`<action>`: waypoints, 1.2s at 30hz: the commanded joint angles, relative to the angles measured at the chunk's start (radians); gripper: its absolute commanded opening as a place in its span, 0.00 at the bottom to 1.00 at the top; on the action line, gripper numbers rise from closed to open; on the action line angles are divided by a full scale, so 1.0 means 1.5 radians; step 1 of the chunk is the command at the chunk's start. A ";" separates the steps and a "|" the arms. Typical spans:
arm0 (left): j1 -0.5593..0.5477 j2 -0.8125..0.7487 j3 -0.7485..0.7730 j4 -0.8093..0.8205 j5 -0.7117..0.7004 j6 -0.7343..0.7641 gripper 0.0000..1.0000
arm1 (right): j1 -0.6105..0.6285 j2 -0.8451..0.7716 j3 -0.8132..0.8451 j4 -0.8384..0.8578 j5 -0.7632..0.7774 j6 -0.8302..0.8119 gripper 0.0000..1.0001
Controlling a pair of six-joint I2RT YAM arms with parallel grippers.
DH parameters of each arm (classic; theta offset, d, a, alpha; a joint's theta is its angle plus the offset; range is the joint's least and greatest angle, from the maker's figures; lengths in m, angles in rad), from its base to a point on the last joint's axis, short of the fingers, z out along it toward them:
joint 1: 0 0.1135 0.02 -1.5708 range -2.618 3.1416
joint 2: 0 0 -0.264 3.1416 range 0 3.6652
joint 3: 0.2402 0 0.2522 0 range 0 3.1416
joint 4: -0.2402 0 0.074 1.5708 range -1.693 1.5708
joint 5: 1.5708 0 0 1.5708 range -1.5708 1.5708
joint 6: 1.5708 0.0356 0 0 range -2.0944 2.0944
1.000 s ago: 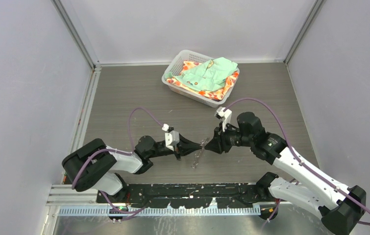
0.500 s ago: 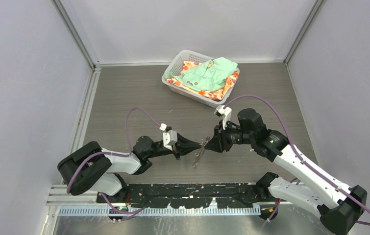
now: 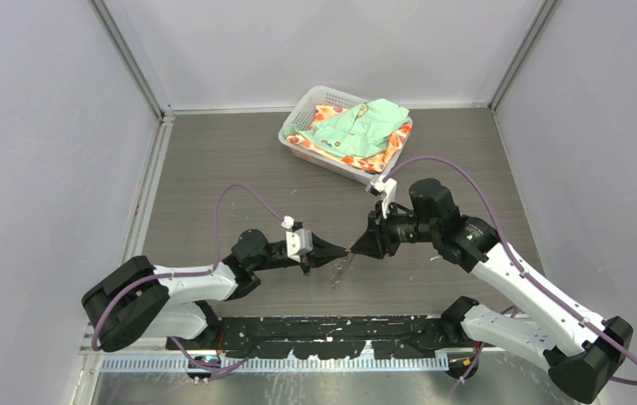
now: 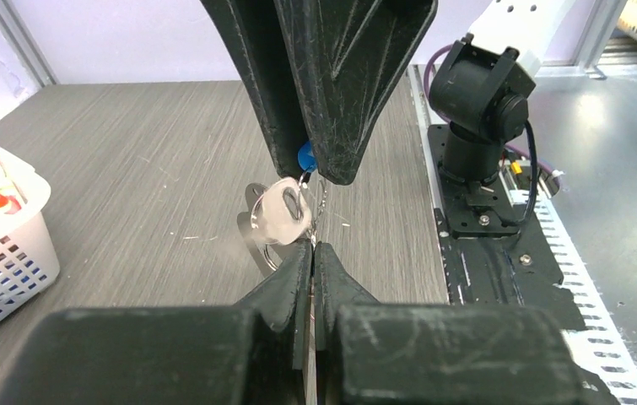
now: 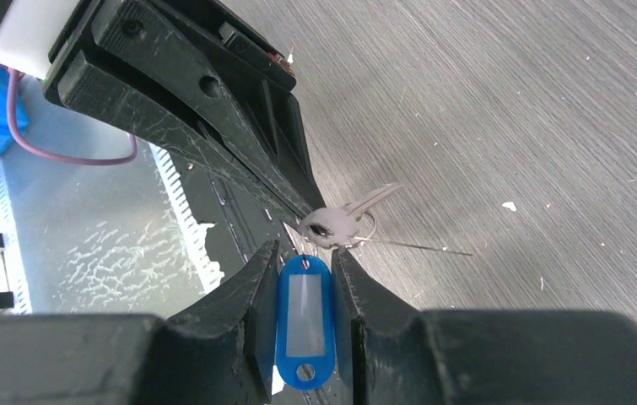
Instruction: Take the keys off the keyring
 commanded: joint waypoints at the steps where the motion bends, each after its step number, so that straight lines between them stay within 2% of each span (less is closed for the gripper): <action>1: -0.009 -0.004 0.006 -0.145 -0.020 0.070 0.00 | -0.008 0.003 0.060 0.028 -0.040 -0.008 0.01; 21: -0.045 0.009 0.023 -0.177 -0.074 0.133 0.00 | -0.007 0.034 0.059 0.122 -0.097 0.087 0.01; 36: -0.052 -0.005 0.038 -0.178 -0.103 0.142 0.00 | 0.024 0.053 0.024 0.183 -0.042 0.137 0.01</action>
